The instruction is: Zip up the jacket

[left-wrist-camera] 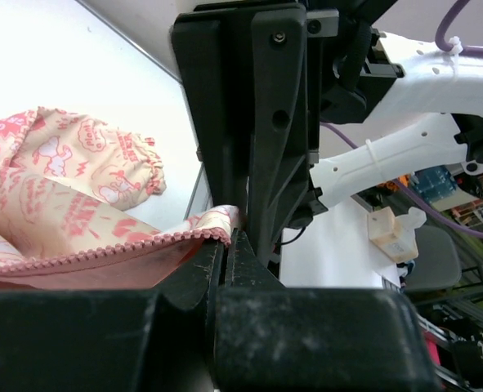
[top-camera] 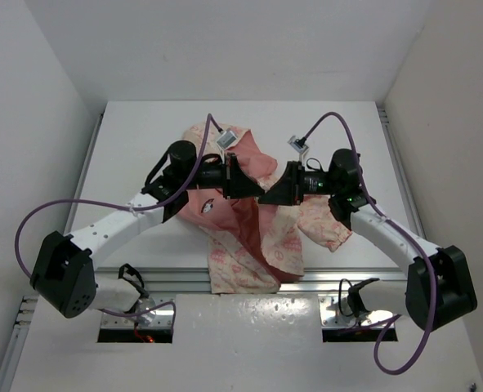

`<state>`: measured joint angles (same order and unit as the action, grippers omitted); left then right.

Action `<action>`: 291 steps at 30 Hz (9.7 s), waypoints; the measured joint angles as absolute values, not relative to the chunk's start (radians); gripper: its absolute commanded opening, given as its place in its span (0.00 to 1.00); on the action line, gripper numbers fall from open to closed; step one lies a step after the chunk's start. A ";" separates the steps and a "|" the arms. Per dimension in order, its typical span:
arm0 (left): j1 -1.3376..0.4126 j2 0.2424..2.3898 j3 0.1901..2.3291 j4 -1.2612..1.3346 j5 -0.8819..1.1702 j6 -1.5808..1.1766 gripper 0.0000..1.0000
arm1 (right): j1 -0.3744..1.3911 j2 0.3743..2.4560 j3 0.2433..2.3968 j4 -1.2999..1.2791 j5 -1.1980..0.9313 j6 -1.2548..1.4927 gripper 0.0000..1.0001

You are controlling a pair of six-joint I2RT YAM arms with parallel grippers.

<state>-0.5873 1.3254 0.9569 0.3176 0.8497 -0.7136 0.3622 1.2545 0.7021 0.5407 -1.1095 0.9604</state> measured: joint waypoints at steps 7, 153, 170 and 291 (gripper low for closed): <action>-0.583 1.328 0.960 0.323 0.849 -0.720 0.00 | 0.363 1.258 0.702 0.551 -1.111 0.961 0.00; -0.099 1.654 1.329 -0.642 0.208 0.095 0.00 | -0.059 1.367 0.646 -0.149 -0.783 0.263 0.00; 0.285 1.747 1.304 -0.733 0.601 0.162 0.00 | -0.371 1.134 0.690 -0.433 -0.800 0.096 0.00; -0.105 1.283 0.963 -1.069 0.215 0.432 0.81 | -0.076 1.089 0.689 -0.446 -0.748 0.086 0.00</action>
